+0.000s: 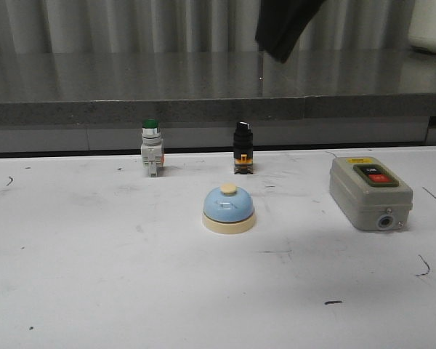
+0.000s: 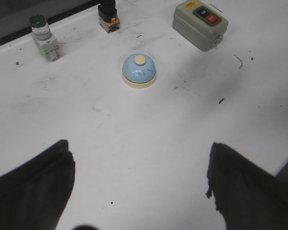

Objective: Place and press bell with both arms

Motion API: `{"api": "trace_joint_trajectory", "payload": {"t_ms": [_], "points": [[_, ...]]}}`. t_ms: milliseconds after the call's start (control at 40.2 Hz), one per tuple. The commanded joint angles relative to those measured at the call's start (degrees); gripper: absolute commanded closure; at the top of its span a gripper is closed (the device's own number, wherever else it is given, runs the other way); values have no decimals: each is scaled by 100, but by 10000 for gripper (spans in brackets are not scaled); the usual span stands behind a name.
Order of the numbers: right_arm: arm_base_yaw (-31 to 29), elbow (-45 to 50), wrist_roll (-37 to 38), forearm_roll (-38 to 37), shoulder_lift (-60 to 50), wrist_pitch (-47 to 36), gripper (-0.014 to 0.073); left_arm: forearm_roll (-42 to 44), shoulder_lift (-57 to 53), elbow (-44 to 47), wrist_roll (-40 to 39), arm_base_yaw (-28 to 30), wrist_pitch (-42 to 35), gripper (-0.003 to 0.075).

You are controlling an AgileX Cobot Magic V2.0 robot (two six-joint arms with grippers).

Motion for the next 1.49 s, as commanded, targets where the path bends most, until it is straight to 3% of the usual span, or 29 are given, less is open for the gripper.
{"api": "trace_joint_trajectory", "payload": {"t_ms": [0,423,548,821,871,1070,1469], "points": [[-11,-395,-51,2,226,-415,662,-51,-21,-151,-59,-34,-368,167],[-30,-459,-51,-59,2067,-1646,662,-51,-21,-151,-59,-34,-368,167],[-32,-584,-37,-103,2178,-1333,662,-51,-21,-151,-59,-34,-368,167],[-66,-603,-2,-103,876,-1041,662,-51,-21,-151,-59,-34,-368,167],[-95,-599,-2,-103,604,-873,662,-51,-21,-151,-59,-288,-368,167],[-255,-455,-2,-103,-416,-284,662,-51,-21,-151,-59,-288,-368,167],[-286,1319,-2,-103,-2833,-293,662,-51,-21,-151,-59,-288,-368,167]]}}
